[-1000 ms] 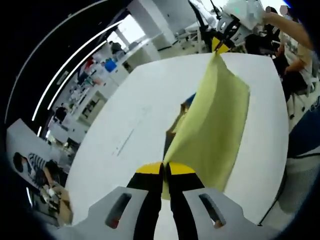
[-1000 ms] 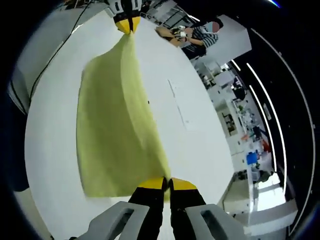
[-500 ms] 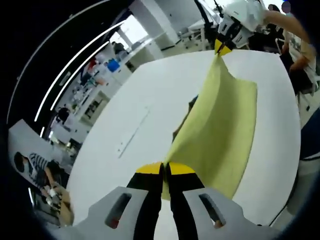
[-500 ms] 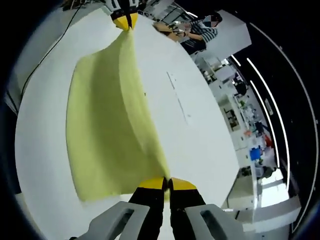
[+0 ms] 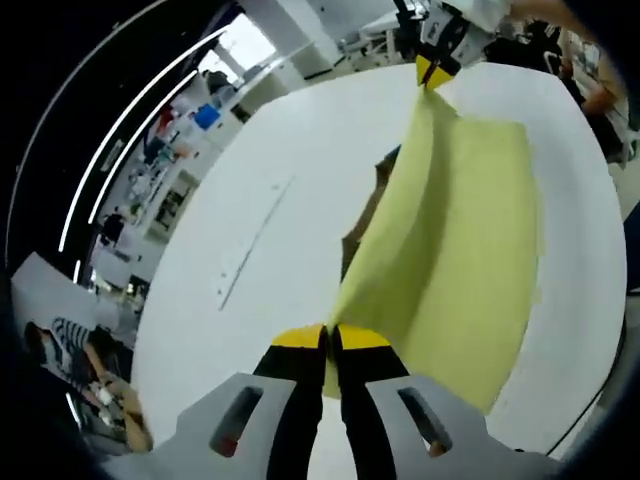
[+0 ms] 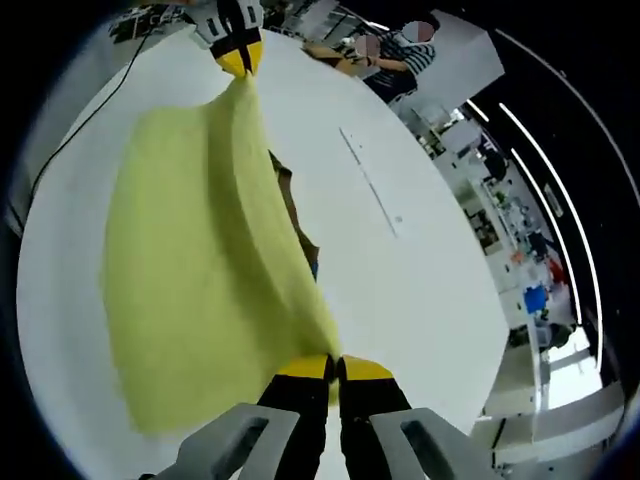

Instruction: Fold the garment on the visible template until the final outline fits inside the template.

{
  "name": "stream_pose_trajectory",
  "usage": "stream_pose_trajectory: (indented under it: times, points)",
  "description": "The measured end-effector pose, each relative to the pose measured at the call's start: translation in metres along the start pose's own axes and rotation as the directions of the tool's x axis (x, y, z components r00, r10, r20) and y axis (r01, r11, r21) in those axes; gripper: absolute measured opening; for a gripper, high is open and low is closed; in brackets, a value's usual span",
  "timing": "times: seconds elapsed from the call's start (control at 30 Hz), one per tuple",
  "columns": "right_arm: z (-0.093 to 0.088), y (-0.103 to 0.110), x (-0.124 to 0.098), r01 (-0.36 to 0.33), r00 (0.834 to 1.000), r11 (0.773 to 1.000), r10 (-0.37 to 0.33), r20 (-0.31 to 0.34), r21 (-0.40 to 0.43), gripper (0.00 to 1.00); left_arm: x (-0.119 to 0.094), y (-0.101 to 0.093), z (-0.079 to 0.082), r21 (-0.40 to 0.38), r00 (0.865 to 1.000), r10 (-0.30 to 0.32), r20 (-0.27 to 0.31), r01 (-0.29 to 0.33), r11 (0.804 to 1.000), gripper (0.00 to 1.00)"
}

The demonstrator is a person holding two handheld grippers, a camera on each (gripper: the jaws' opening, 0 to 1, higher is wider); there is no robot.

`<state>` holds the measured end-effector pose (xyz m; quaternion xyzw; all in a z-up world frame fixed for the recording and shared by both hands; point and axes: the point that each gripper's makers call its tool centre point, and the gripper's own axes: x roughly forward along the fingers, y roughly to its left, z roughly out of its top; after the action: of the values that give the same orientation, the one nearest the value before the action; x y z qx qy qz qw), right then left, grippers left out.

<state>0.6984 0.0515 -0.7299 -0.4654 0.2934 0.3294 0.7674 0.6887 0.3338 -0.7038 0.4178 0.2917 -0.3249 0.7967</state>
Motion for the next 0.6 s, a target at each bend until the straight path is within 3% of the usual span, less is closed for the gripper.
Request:
stream_pose_trajectory:
  times: [0.13,0.37,0.6]
  points:
    - [-0.005,0.004,0.013,-0.027,1.0,0.999,0.027,-0.013,0.019,0.0,0.016,0.0,-0.006,-0.008,1.0,-0.013,-0.004,0.013,1.0,0.01]
    - [-0.011,0.008,0.032,-0.07,0.997,0.997,0.07,-0.02,0.025,0.0,0.04,-0.004,-0.021,-0.094,0.998,-0.066,-0.002,0.066,0.993,0.01]
    - [-0.015,0.011,0.045,-0.108,0.994,0.993,0.108,-0.01,0.053,0.0,0.053,-0.004,-0.035,-0.155,0.998,-0.069,0.002,0.068,0.986,0.03]
